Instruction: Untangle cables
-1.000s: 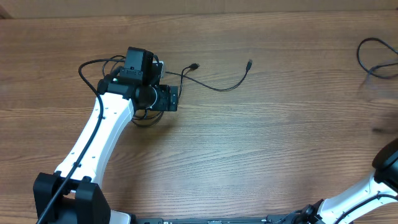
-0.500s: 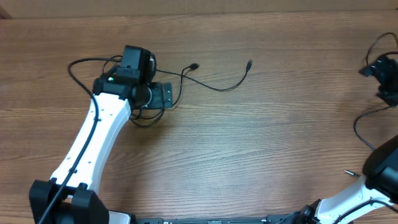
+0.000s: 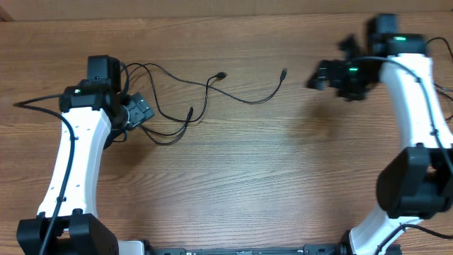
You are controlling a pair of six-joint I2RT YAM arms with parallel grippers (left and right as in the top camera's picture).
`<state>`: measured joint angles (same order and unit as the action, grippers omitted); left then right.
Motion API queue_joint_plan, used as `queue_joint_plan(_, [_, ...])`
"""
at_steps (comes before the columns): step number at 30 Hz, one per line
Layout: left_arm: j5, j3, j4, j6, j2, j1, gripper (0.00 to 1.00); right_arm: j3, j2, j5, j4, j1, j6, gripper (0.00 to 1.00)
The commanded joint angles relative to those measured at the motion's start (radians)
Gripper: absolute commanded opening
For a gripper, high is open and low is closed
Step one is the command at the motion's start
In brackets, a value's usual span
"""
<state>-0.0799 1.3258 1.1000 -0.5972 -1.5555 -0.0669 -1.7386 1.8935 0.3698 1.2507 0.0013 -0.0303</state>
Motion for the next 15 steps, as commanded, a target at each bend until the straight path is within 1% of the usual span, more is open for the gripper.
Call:
queue_joint_plan(1, [-0.006, 0.019, 0.004, -0.015, 0.019, -0.008, 1.00, 0.026, -0.018, 0.014, -0.051, 0.126, -0.069, 0.93])
queue_joint_plan(5, [-0.010, 0.019, 0.004, 0.010, 0.019, -0.008, 1.00, 0.053, -0.018, 0.014, -0.161, 0.290, -0.152, 0.97])
queue_joint_plan(6, [-0.019, 0.019, 0.004, 0.018, 0.019, -0.009, 1.00, 0.061, -0.018, 0.013, -0.208, 0.348, -0.161, 0.98])
queue_joint_plan(9, [-0.043, 0.019, 0.011, 0.017, 0.019, -0.013, 1.00, 0.087, -0.018, -0.006, -0.306, 0.452, -0.165, 0.98])
queue_joint_plan(15, [-0.043, 0.019, 0.023, 0.018, 0.019, -0.019, 1.00, 0.150, 0.001, -0.146, -0.457, 0.587, -0.301, 0.97])
